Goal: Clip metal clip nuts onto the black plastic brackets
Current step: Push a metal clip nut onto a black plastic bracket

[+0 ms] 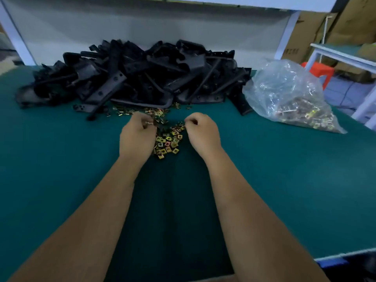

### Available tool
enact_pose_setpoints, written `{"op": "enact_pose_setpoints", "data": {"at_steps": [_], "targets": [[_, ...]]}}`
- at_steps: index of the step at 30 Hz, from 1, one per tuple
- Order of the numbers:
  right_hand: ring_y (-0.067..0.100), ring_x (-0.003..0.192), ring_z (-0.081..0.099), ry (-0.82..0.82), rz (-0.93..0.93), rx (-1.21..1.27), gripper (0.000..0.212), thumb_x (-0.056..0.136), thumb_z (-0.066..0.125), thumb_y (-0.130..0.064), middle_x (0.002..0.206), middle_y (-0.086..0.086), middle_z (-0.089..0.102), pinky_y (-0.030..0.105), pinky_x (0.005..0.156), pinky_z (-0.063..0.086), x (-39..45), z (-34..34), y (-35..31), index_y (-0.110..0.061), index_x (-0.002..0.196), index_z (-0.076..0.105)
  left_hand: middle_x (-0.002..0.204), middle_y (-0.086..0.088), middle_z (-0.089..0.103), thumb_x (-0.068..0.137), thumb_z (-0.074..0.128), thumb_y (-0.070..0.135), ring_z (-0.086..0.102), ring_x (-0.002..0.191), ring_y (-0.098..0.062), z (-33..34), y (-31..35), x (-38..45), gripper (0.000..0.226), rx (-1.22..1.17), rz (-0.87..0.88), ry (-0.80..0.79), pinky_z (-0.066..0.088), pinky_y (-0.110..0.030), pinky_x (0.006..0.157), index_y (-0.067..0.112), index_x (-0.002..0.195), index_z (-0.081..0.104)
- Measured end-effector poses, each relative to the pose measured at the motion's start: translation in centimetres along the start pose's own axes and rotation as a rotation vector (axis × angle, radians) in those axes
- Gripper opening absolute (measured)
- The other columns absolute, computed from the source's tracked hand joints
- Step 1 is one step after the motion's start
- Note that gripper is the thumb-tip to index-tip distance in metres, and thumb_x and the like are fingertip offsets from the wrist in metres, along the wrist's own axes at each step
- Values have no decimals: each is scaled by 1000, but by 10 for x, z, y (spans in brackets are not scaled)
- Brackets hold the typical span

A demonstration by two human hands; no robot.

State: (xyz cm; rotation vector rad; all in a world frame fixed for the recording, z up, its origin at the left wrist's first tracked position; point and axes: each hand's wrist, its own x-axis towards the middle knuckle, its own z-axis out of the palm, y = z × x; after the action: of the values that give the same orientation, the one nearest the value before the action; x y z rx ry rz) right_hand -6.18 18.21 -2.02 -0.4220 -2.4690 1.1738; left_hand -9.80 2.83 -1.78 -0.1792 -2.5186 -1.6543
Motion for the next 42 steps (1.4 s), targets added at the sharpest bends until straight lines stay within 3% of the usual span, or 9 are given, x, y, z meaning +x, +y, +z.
{"op": "enact_pose_setpoints", "data": {"at_steps": [4, 9, 13, 21, 26, 31, 34, 36, 42], "targets": [[3, 84, 54, 39, 60, 58, 18, 95, 48, -22, 103, -11, 59, 25, 64, 42, 14, -2, 5, -28, 103, 63, 83, 8, 67, 92, 46, 18, 55, 62, -9, 10, 2, 8, 22, -42, -39, 2, 41, -27, 55, 36, 83, 56], [12, 102, 55, 173, 52, 21, 35, 95, 45, -23, 124, -9, 52, 30, 69, 42, 38, 2, 5, -31, 128, 52, 78, 9, 67, 92, 44, 16, 47, 50, -8, 12, 5, 10, 25, -171, -70, 75, 39, -26, 52, 34, 83, 60], [15, 135, 30, 121, -47, 11, 49, 99, 45, -26, 142, -8, 39, 29, 84, 35, 63, 11, 3, -34, 147, 37, 72, 9, 65, 93, 44, 14, 38, 36, 0, 10, 4, 11, 27, -269, -107, 124, 32, -17, 36, 31, 83, 63], [21, 150, 11, -77, 22, -282, 65, 102, 39, -39, 165, 0, 8, 47, 116, 15, 82, 19, 4, -26, 158, 9, 69, 11, 63, 94, 44, 14, 41, 40, 1, 11, 3, 14, 27, -279, -141, 92, 34, -17, 38, 31, 85, 63], [6, 120, 48, 454, -146, 151, 41, 94, 61, -26, 134, -3, 51, 12, 95, 35, 60, 10, -2, -16, 134, 57, 61, 17, 63, 94, 44, 14, 44, 43, 2, 10, 2, 14, 27, -309, -143, 76, 37, -16, 41, 31, 84, 63], [5, 83, 58, 741, 70, 659, 33, 86, 57, 7, 92, -3, 58, 23, 80, 52, 39, 0, -4, -16, 110, 54, 57, 21, 61, 93, 44, 13, 43, 43, 0, 9, 2, 15, 27, -330, -136, 77, 35, -14, 38, 29, 85, 64], [3, 84, 66, 598, 227, 1056, 41, 90, 56, 10, 94, -1, 64, 16, 75, 53, 31, 2, -9, -13, 123, 54, 57, 17, 61, 94, 45, 14, 44, 46, -3, 8, 3, 14, 25, -329, -125, 69, 35, -15, 41, 28, 86, 64], [20, 95, 69, 392, 310, 1304, 37, 91, 53, 10, 102, 9, 71, 28, 85, 56, 27, 8, -15, -3, 126, 60, 59, 15, 61, 95, 45, 14, 45, 49, -5, 6, 5, 13, 23, -378, -117, 67, 37, -16, 44, 27, 87, 62], [30, 110, 66, 39, 209, 1196, 41, 88, 60, 6, 122, 21, 66, 40, 94, 54, 22, 16, -26, -9, 126, 63, 71, 5, 68, 102, 44, 33, 59, 60, -11, -5, 14, 17, 20, -893, -206, -24, 51, -25, 55, 19, 108, 57]]}}
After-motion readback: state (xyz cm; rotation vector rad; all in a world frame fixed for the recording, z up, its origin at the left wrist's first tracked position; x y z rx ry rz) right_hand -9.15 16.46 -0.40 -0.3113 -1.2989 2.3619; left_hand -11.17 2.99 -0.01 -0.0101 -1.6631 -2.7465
